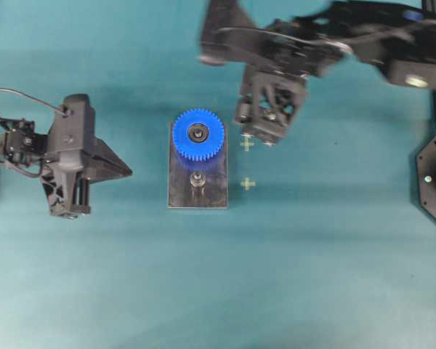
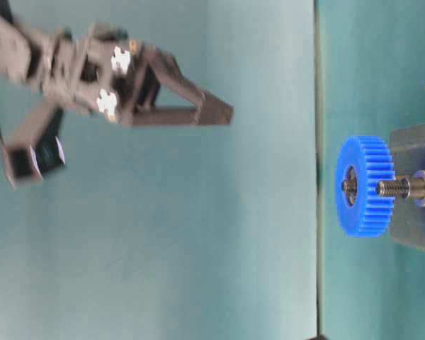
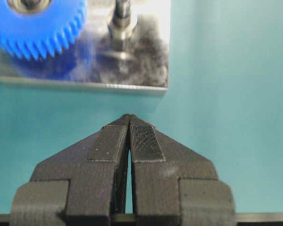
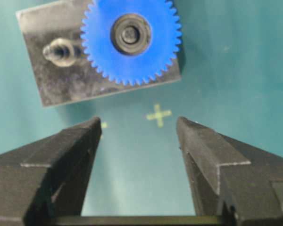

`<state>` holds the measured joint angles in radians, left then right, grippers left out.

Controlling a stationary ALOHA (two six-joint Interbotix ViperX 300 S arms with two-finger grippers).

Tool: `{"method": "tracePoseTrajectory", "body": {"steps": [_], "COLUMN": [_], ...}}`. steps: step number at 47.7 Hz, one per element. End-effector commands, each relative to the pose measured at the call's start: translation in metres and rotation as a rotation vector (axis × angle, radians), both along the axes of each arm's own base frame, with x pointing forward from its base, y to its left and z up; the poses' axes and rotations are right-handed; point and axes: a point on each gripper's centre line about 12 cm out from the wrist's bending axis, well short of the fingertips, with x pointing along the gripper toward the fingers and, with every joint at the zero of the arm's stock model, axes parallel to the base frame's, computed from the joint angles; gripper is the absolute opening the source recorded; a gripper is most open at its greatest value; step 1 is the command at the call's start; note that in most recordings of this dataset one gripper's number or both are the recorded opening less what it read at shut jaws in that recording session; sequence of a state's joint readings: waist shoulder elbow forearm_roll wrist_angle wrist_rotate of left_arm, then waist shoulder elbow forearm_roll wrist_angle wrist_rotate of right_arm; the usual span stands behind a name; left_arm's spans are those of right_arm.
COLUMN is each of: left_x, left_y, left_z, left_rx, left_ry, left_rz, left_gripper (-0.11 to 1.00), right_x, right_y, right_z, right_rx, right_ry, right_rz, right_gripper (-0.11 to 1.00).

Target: Fit the large gear onto the shaft.

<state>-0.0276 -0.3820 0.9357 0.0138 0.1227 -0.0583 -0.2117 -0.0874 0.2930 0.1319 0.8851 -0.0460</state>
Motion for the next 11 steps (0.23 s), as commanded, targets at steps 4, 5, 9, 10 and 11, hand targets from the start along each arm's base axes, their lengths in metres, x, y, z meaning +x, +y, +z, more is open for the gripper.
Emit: {"method": "tracePoseTrajectory", "body": {"steps": [4, 5, 9, 10, 11], "left_x": [0.001, 0.001, -0.002, -0.002, -0.004], "left_y": [-0.001, 0.000, 0.000, 0.000, 0.000], "left_z": [0.017, 0.018, 0.022, 0.023, 0.024], "left_rx": [0.042, 0.050, 0.070, 0.073, 0.075], "left_ry": [-0.073, -0.080, -0.108, -0.117, -0.126], "left_rz": [-0.035, -0.040, -0.053, -0.055, -0.055], "left_gripper": [0.00, 0.00, 0.00, 0.00, 0.00], "right_x": [-0.014, -0.015, -0.019, -0.020, -0.021], "right_y": [0.013, 0.015, 0.026, 0.029, 0.031], "right_z": [0.003, 0.002, -0.008, -0.010, -0.013], "right_rx": [-0.035, -0.037, -0.034, -0.033, -0.032], "right_ry": [-0.116, -0.122, -0.113, -0.107, -0.103], "right_rz": [0.030, 0.034, 0.060, 0.068, 0.075], "right_gripper": [0.69, 0.69, 0.69, 0.69, 0.69]}}
